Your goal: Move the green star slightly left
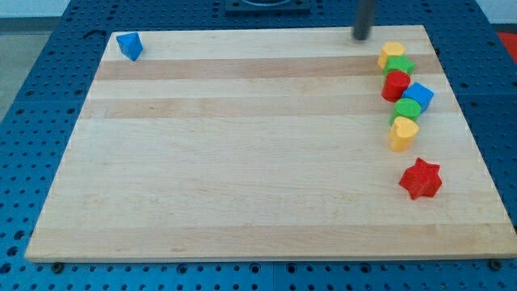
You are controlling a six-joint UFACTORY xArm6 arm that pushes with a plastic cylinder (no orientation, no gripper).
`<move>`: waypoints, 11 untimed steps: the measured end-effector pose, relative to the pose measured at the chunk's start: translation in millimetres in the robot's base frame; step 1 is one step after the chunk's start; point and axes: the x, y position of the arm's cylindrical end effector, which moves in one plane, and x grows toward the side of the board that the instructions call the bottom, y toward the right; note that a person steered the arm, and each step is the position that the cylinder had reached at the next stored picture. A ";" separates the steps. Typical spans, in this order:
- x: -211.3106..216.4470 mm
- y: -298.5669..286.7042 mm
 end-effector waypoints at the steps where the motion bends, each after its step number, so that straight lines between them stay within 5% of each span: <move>1: 18.2 82.4; 3: 81.4 115.2; 8: 93.5 -45.2; 11: 112.8 26.1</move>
